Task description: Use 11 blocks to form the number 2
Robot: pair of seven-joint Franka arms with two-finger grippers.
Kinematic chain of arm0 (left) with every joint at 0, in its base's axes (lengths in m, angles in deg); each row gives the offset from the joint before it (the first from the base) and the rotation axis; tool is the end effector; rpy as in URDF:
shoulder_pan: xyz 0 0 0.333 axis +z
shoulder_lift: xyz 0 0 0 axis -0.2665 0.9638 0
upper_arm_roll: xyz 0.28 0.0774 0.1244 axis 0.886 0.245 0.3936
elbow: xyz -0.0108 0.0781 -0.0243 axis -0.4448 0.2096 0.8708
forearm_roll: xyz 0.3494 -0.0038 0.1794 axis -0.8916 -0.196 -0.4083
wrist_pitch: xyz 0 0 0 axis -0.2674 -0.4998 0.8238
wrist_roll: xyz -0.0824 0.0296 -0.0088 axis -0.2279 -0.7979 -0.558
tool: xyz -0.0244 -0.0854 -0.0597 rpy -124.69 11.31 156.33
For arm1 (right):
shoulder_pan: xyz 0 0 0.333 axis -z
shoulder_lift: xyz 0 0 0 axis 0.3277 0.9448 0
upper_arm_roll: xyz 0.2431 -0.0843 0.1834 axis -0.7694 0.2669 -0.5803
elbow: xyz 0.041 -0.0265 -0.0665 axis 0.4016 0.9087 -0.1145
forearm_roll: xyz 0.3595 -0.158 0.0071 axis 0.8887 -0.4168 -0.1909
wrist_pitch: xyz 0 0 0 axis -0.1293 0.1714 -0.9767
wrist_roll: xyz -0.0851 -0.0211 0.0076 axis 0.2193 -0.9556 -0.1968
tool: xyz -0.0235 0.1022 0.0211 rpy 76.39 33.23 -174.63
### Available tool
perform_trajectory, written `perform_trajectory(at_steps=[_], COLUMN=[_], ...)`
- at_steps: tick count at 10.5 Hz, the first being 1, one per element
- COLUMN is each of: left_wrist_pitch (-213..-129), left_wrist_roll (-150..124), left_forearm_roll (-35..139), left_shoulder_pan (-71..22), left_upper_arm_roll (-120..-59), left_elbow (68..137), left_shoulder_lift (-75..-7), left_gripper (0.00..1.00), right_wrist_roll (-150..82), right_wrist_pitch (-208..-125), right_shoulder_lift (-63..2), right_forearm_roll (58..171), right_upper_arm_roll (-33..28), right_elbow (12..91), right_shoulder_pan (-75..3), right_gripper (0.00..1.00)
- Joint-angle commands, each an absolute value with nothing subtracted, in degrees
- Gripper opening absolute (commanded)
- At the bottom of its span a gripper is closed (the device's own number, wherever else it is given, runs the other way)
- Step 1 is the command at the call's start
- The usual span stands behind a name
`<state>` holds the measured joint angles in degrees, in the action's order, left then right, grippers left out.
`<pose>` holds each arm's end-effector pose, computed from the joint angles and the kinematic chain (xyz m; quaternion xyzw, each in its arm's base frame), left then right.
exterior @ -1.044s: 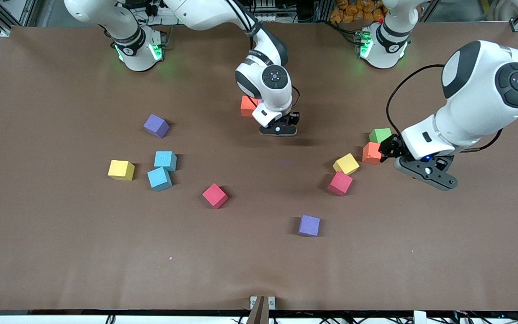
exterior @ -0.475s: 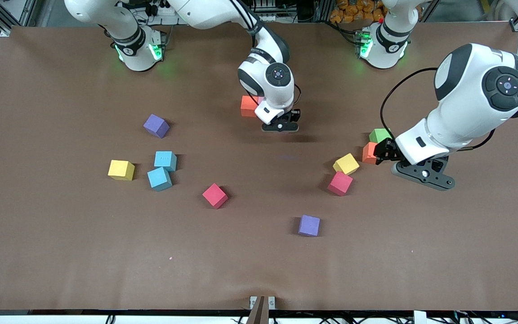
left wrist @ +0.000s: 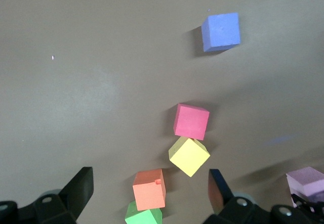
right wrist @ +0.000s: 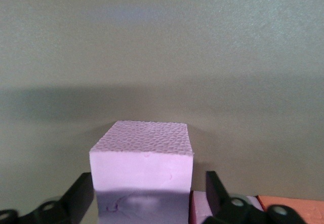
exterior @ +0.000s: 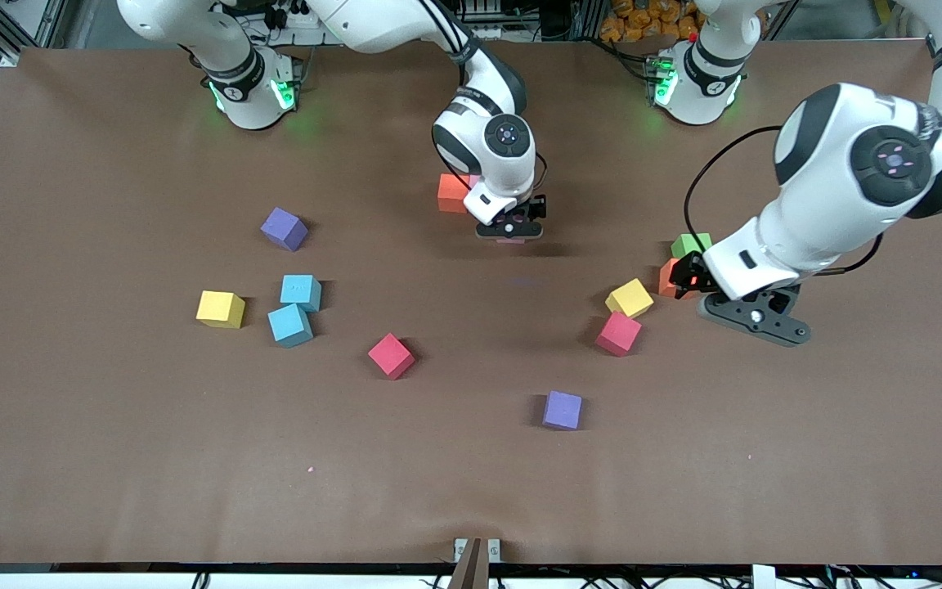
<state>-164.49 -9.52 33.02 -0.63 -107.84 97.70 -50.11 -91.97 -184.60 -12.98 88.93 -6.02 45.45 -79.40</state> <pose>0.6094 -0.1894 0.4717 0.9832 -0.1814 0.0199 0.0081 0.3600 0.5927 0.2017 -0.9980 0.0184 0.0494 0.0335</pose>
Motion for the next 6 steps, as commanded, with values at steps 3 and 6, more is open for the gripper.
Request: perform_trajectory(at_steps=[3, 6], left_wrist_pitch=[-163.46, -163.46], left_wrist_roll=[-14.88, -14.35], left_forearm_roll=[30.59, 30.07], left_shoulder_pan=[-4.98, -5.97], left_upper_arm_roll=[-108.57, -107.95], left_elbow=[92.62, 92.87], left_shoulder_lift=[-46.96, -42.06], left_gripper=[1.00, 1.00], right_wrist_roll=[-92.80, -88.87], right_wrist_pitch=[-181.42, -180.44], right_shoulder_lift=[-18.04, -19.20], right_forearm_roll=[88.80, 88.80], right_upper_arm_roll=[-3.26, 2.36], right_elbow=[44.85, 44.76], right_shoulder_pan=[-78.55, -78.46], right_gripper=[1.00, 1.00])
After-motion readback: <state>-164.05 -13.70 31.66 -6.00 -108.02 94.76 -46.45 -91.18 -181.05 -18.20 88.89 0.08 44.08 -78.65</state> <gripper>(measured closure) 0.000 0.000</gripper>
